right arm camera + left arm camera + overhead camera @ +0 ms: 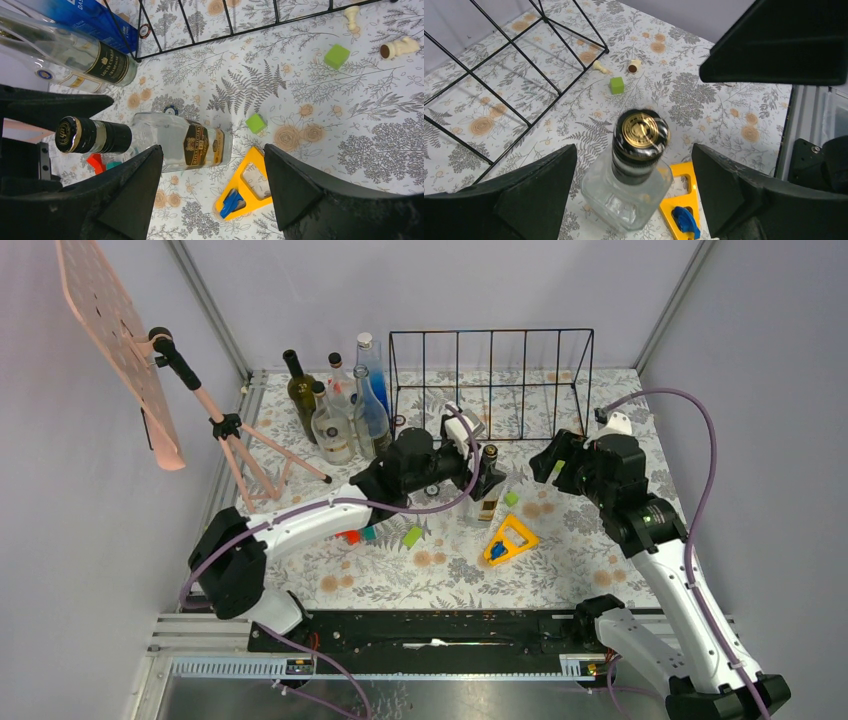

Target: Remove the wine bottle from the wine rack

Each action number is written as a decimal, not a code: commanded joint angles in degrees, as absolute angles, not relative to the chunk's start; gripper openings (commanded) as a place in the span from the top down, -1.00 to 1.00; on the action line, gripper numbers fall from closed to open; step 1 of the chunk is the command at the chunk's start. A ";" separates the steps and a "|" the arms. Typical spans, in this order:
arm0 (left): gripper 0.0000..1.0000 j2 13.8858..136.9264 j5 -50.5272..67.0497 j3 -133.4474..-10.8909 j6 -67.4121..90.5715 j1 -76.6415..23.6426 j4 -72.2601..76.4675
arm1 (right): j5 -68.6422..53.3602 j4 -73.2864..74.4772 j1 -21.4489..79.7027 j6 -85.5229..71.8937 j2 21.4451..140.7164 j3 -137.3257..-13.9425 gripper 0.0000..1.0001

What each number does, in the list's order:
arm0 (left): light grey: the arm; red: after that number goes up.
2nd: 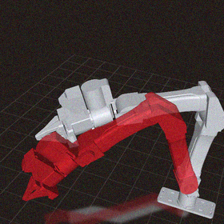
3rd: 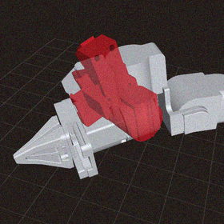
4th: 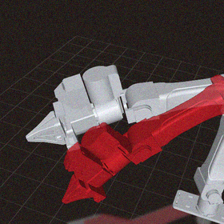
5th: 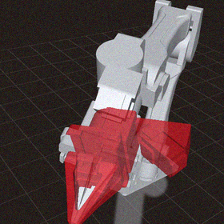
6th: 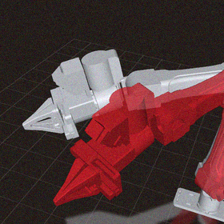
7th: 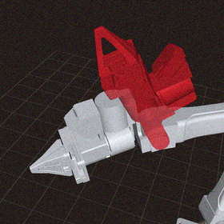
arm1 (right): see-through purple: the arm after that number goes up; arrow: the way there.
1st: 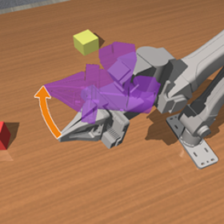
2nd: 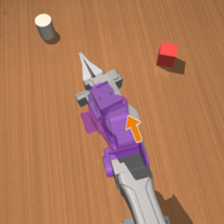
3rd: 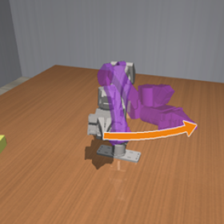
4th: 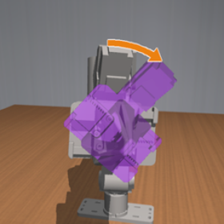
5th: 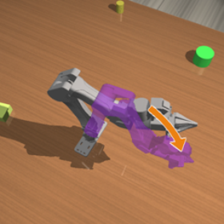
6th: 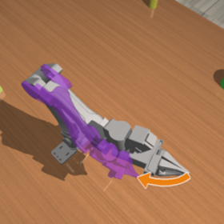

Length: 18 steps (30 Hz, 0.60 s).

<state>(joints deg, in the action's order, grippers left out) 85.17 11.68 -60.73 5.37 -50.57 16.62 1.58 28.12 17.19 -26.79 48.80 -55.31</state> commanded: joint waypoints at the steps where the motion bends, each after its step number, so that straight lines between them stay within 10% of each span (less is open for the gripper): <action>1: -0.78 87.50 8.94 -66.64 4.89 -50.78 19.01 | 3.75 28.45 16.96 -24.78 46.95 -55.04 -0.62; 18: 0.28 89.54 10.63 -69.61 5.27 -50.80 13.61 | 3.93 29.21 16.96 -23.45 47.38 -54.96 -0.62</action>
<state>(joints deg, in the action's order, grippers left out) 89.14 10.17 -67.11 5.76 -50.65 13.43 2.55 29.36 17.19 -24.58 47.57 -54.98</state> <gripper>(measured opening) 0.411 0.809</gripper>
